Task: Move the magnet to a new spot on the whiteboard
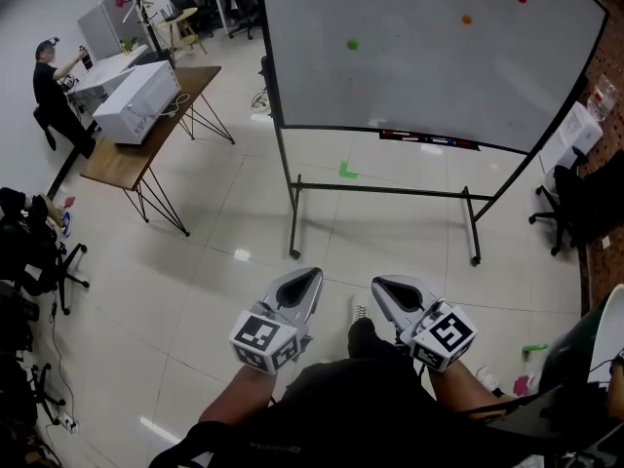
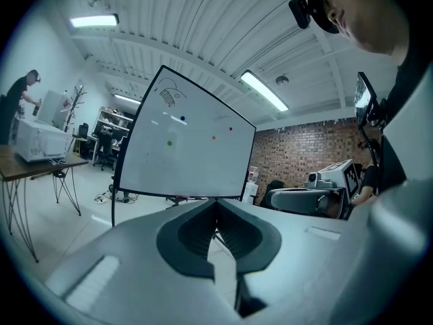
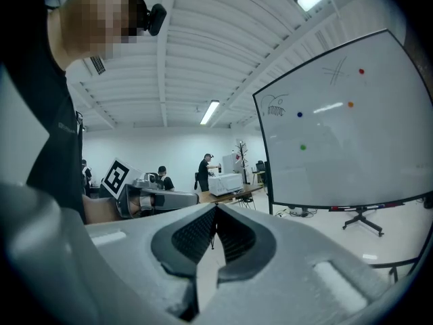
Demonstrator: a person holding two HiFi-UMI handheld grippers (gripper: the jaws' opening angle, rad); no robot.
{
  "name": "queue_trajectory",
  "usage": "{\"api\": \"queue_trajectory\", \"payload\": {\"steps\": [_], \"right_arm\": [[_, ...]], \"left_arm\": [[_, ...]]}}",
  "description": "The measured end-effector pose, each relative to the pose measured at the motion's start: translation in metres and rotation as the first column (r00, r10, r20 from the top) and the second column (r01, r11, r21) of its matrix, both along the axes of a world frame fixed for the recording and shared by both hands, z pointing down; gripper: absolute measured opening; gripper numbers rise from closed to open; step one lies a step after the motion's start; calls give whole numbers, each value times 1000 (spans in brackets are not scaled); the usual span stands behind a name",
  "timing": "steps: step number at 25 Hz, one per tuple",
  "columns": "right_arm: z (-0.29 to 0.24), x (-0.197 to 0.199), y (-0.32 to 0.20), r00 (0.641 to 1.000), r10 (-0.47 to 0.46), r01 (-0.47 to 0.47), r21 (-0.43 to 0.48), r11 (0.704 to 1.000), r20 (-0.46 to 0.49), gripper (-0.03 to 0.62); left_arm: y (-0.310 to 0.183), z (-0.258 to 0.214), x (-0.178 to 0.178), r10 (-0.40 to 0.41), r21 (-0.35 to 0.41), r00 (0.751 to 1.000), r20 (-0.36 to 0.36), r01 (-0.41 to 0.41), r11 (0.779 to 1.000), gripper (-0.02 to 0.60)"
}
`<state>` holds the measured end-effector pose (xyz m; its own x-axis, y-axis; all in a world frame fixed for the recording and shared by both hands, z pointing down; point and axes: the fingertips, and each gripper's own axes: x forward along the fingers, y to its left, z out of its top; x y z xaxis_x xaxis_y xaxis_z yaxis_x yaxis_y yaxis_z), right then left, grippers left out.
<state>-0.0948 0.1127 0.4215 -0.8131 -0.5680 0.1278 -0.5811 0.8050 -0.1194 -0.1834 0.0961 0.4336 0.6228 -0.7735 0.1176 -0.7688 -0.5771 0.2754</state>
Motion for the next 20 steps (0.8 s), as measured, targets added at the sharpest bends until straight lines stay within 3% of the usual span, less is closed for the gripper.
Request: {"api": "queue_trajectory", "payload": {"steps": [9, 20], "right_arm": [[-15, -10, -116, 995, -69, 67, 37, 997, 68, 5], [-35, 48, -291, 992, -61, 52, 87, 995, 107, 5]], "left_arm": [[-111, -6, -9, -65, 6, 996, 62, 65, 998, 17], [-270, -36, 40, -96, 84, 993, 67, 91, 992, 17]]}}
